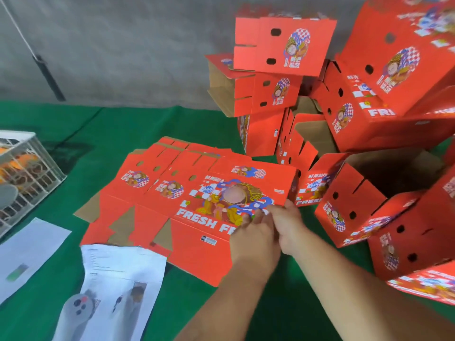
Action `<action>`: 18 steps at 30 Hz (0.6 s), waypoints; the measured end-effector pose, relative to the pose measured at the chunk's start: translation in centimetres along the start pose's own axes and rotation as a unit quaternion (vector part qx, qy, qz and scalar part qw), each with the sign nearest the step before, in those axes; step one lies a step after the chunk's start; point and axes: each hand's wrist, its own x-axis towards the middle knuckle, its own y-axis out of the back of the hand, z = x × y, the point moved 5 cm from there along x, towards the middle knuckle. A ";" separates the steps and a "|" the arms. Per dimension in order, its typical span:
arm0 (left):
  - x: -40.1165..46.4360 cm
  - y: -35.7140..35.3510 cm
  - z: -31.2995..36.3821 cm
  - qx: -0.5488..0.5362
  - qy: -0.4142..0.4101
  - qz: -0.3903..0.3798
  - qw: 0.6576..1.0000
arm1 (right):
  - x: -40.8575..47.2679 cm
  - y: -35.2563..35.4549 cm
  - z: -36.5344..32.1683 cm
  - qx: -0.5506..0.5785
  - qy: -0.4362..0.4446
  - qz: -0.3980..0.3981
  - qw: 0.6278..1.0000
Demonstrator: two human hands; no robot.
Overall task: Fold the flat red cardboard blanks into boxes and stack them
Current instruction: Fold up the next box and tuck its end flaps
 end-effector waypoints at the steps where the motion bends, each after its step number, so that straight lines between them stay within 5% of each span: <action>1: -0.3 0.5 0.0 -0.029 -0.022 0.010 0.999 | -0.2 0.6 -0.6 0.003 0.010 0.001 1.000; 5: -0.6 3.7 -3.9 -0.283 -0.012 0.062 0.957 | -1.4 4.4 -3.3 0.045 0.066 -0.057 0.995; 9: 0.3 6.7 -12.1 -0.265 0.169 0.207 0.926 | -2.8 8.8 -5.1 0.064 0.119 -0.154 0.979; 11: 0.5 6.9 -14.4 -0.301 0.229 0.181 0.908 | -3.4 11.2 -5.9 0.093 0.139 -0.134 0.977; 14: 1.2 6.7 -14.1 -0.424 0.181 0.117 0.879 | -5.0 14.2 -7.0 0.134 0.153 -0.110 0.973; 18: 1.1 7.3 -12.4 -0.483 0.204 0.124 0.843 | -5.4 17.3 -7.7 0.132 0.163 -0.016 0.978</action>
